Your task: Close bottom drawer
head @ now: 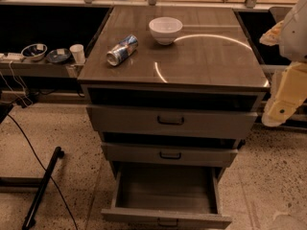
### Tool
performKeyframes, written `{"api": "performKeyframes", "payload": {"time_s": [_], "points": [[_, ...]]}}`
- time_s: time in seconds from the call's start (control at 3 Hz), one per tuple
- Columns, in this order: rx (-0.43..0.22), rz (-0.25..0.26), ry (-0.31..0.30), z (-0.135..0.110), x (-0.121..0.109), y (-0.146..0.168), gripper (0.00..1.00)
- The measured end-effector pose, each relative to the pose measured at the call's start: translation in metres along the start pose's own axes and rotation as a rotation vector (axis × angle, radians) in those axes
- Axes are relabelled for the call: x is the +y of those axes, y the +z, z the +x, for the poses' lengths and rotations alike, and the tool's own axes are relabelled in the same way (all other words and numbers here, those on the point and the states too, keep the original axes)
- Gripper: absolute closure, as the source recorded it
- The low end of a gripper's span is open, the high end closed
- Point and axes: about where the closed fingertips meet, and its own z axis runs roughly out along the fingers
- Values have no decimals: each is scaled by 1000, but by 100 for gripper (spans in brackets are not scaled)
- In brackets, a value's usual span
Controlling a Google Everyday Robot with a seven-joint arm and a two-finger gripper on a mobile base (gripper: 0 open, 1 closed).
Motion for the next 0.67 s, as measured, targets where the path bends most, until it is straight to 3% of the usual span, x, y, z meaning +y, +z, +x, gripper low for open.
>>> {"api": "performKeyframes", "payload": {"time_s": [0.33, 0.67], "points": [[0, 0, 0, 0, 0, 0, 0], [-51, -29, -4, 5, -1, 23, 0]]}}
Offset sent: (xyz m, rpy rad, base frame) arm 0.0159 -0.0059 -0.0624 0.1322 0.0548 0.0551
